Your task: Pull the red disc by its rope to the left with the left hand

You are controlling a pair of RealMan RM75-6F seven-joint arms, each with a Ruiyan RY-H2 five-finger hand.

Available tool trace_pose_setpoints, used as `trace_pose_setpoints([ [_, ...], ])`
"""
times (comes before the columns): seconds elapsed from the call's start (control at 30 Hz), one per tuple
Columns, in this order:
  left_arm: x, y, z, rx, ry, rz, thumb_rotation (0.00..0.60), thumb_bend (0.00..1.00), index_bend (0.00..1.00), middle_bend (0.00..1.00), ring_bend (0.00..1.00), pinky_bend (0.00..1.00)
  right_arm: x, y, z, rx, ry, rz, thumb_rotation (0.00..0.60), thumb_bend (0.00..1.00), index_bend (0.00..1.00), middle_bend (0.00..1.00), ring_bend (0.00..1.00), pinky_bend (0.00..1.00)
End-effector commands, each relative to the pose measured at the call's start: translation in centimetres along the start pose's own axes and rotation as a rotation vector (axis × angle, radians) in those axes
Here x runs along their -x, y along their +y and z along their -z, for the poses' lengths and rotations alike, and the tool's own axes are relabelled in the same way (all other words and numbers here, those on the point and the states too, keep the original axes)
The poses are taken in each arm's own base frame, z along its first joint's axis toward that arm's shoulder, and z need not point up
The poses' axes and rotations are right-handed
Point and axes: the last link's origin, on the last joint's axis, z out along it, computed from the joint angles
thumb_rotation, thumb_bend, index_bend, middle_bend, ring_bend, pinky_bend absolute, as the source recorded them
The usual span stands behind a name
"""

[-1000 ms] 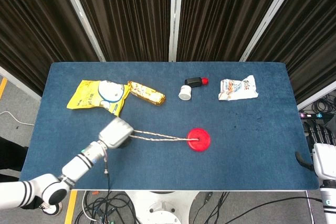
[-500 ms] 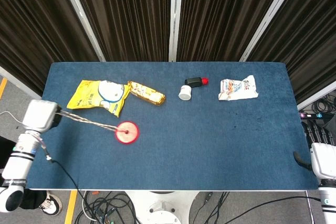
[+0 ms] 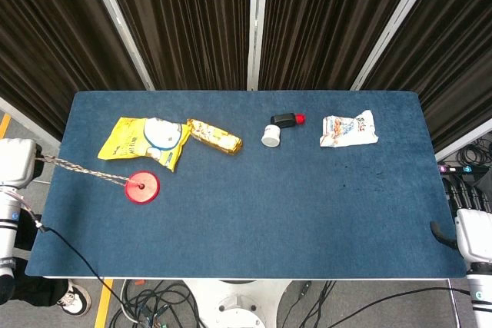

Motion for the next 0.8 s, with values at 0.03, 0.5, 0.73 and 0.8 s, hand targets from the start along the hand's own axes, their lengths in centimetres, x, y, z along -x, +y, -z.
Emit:
trace_pose_setpoints([
  [0.03, -0.5, -0.2, 0.3, -0.03, 0.002, -0.01, 0.6, 0.44, 0.89, 1.0, 0.89, 0.74, -0.1, 0.1, 0.0, 0.002, 0.003, 0.003, 0.6, 0.22, 0.0, 0.0, 0.0, 0.0],
  [0.5, -1.0, 0.5, 1.2, -0.011, 0.042, 0.069, 0.6, 0.44, 0.89, 1.0, 0.89, 0.74, 0.4, -0.3, -0.1, -0.008, -0.009, -0.001, 0.6, 0.22, 0.0, 0.0, 0.0, 0.0],
  [0.73, -2.3, 7.6, 1.9, 0.271, 0.114, 0.226, 0.6, 0.44, 0.89, 1.0, 0.89, 0.74, 0.8, -0.6, -0.2, -0.01, -0.022, 0.0, 0.6, 0.22, 0.0, 0.0, 0.0, 0.0],
  [0.8, -2.1, 9.3, 1.9, 0.324, 0.107, 0.214, 0.6, 0.44, 0.89, 1.0, 0.88, 0.74, 0.9, -0.7, -0.2, -0.011, -0.023, -0.003, 0.6, 0.22, 0.0, 0.0, 0.0, 0.0],
])
